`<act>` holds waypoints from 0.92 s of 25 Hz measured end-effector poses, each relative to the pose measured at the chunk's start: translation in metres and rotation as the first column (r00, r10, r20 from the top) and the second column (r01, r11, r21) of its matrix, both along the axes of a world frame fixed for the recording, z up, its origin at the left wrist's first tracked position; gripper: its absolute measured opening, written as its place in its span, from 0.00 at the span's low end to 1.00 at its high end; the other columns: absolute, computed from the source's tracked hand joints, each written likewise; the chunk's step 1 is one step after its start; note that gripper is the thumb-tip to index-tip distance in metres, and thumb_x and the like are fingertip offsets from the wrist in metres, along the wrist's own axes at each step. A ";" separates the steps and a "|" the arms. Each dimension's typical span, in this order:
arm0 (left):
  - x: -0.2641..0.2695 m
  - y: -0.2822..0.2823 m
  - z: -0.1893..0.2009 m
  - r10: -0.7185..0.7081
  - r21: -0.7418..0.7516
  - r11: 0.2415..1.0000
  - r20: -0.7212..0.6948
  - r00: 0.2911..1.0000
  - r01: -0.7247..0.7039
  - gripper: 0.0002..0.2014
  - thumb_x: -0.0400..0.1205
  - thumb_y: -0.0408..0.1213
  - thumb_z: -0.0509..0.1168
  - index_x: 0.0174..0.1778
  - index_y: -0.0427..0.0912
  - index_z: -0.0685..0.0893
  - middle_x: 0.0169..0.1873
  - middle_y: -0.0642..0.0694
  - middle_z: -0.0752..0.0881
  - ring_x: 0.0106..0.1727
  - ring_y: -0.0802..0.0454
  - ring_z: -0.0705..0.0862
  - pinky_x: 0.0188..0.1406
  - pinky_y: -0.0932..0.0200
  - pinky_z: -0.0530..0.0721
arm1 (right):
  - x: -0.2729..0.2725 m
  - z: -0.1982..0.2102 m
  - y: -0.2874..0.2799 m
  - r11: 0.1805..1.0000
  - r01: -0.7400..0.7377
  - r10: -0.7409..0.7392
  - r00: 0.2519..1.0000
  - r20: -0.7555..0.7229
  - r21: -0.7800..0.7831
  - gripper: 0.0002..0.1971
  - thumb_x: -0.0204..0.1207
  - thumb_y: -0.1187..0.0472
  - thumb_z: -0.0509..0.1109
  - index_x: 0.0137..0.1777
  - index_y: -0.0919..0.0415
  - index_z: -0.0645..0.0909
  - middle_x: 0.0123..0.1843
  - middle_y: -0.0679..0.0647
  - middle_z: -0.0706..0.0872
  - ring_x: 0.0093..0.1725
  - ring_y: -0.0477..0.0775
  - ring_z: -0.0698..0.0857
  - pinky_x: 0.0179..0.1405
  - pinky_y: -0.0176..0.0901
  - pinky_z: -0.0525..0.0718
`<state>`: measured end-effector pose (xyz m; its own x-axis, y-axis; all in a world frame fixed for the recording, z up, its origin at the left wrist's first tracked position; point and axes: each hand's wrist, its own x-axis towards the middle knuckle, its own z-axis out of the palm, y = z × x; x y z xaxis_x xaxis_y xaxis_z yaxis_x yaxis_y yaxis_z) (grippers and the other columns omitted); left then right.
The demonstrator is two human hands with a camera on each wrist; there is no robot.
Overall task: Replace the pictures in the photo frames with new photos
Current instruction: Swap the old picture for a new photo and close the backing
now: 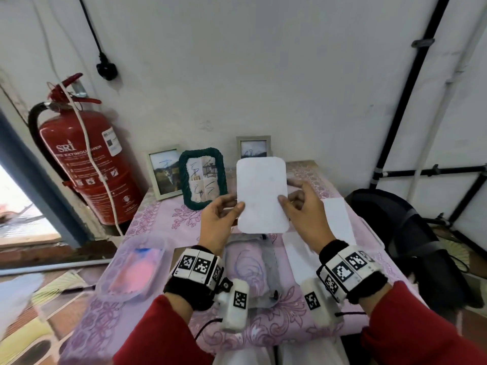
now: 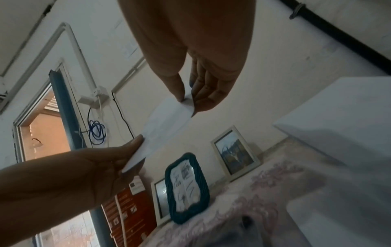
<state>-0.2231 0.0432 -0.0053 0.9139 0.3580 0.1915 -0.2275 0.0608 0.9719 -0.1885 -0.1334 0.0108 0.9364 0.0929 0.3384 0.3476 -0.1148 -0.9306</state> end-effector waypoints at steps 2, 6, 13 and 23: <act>-0.011 0.006 -0.014 0.015 -0.015 1.000 -0.029 0.999 -0.016 0.14 0.78 0.25 0.68 0.60 0.32 0.81 0.39 0.45 0.86 0.37 0.55 0.86 0.35 0.66 0.87 | -0.008 -0.016 0.005 0.999 -0.027 0.025 0.998 -0.051 -0.043 0.19 0.77 0.66 0.69 0.67 0.60 0.74 0.39 0.52 0.78 0.38 0.51 0.78 0.41 0.42 0.79; -0.032 0.019 -0.045 0.028 -0.066 0.997 -0.110 0.994 -0.035 0.14 0.77 0.24 0.68 0.58 0.33 0.82 0.38 0.43 0.86 0.35 0.57 0.87 0.32 0.67 0.86 | -0.019 -0.048 0.010 0.966 -0.168 0.136 0.977 -0.165 -0.198 0.26 0.76 0.67 0.70 0.73 0.55 0.70 0.41 0.49 0.77 0.36 0.45 0.76 0.40 0.31 0.78; -0.060 0.031 -0.089 0.134 0.143 0.985 -0.279 0.951 -0.097 0.15 0.75 0.29 0.72 0.56 0.31 0.85 0.48 0.37 0.89 0.47 0.51 0.87 0.47 0.64 0.86 | -0.031 -0.087 0.006 0.890 -0.321 0.232 0.930 -0.285 -0.324 0.29 0.76 0.66 0.70 0.76 0.57 0.69 0.35 0.43 0.74 0.33 0.38 0.74 0.32 0.15 0.72; -0.073 0.031 -0.100 0.164 0.437 0.899 -0.345 0.924 0.003 0.17 0.75 0.33 0.73 0.60 0.33 0.84 0.58 0.46 0.72 0.58 0.52 0.76 0.59 0.66 0.73 | -0.041 -0.105 0.002 0.819 -0.305 0.244 0.952 -0.186 -0.486 0.33 0.70 0.59 0.77 0.75 0.49 0.69 0.45 0.51 0.71 0.48 0.48 0.75 0.44 0.25 0.69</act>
<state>-0.2965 0.0738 -0.1051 0.9188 0.3946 -0.0002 0.1618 -0.3762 0.9123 -0.2299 -0.1318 -0.0937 0.8745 0.4800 0.0700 0.3346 -0.4923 -0.8035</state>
